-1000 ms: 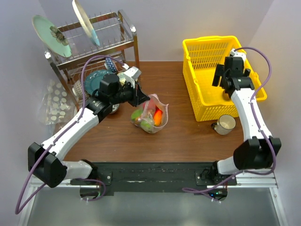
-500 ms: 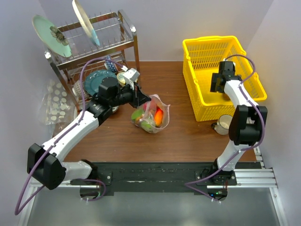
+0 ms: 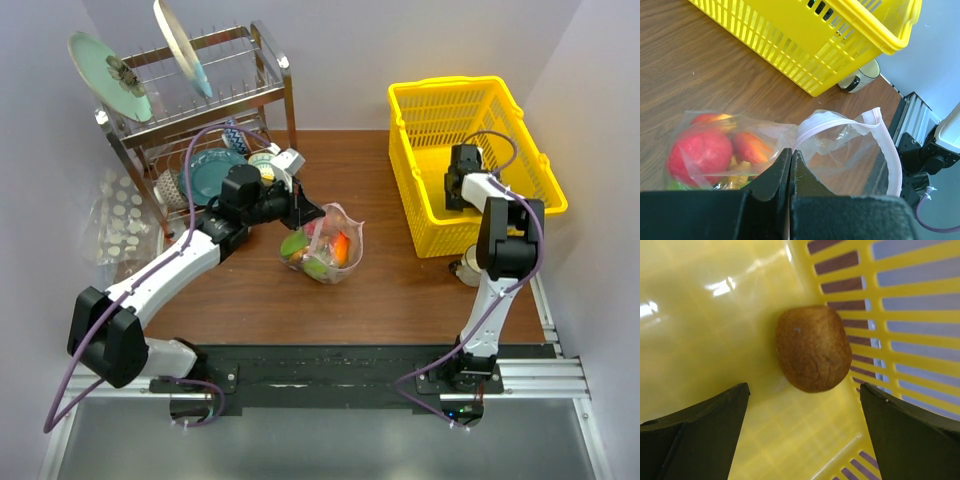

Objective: Place the food in the zip-top bag and seal the zipper
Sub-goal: Pick up the fake fruit from the bin.

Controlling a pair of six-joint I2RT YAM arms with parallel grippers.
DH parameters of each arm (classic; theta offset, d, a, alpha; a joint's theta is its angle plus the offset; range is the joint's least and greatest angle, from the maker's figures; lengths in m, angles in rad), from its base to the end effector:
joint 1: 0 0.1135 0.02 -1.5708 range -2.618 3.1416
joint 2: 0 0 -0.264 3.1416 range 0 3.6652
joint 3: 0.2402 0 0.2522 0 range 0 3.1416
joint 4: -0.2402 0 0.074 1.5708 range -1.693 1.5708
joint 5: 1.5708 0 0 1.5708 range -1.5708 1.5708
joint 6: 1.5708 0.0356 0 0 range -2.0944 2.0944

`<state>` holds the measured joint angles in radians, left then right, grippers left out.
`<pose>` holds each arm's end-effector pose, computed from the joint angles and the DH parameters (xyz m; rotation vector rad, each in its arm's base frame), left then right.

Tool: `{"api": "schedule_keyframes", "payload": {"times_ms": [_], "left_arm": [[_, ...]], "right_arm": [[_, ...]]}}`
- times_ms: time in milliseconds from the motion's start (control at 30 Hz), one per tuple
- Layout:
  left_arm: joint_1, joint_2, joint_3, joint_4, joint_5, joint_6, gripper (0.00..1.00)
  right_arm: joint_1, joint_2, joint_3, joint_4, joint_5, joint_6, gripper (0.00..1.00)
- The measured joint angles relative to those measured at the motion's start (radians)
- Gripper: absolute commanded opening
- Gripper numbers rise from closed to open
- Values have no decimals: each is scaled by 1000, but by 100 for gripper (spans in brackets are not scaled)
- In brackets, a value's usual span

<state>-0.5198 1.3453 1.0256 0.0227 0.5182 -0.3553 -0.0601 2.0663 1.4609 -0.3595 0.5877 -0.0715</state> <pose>0.2626 -0.1706 0.3201 0.5374 1.8982 -1.0716 0.4381 -0.0461 0.1705 0.2192 2.4673 -0.7953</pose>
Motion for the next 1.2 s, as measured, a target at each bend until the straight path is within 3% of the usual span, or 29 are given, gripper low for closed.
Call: {"api": "schedule_keyframes", "payload": {"times_ms": [267, 400, 500, 633, 833, 1033, 1200], "left_arm": [[0, 5, -11, 31, -2, 8, 0], [0, 5, -21, 45, -6, 9, 0], [0, 11, -26, 45, -11, 12, 0], [0, 16, -26, 45, -17, 19, 0], [0, 16, -26, 45, -24, 27, 0], [-1, 8, -26, 43, -26, 27, 0], [-4, -16, -26, 42, -29, 33, 0]], "right_arm": [[-16, 53, 59, 55, 22, 4, 96], [-39, 74, 88, 61, -6, 24, 64], [-61, 86, 100, 54, -51, 52, 49], [-85, 86, 113, 39, -101, 76, 38], [-91, 71, 114, 12, -156, 84, 34], [-92, 3, 117, -97, -332, 123, 32], [-92, -146, 117, -163, -484, 155, 33]]}}
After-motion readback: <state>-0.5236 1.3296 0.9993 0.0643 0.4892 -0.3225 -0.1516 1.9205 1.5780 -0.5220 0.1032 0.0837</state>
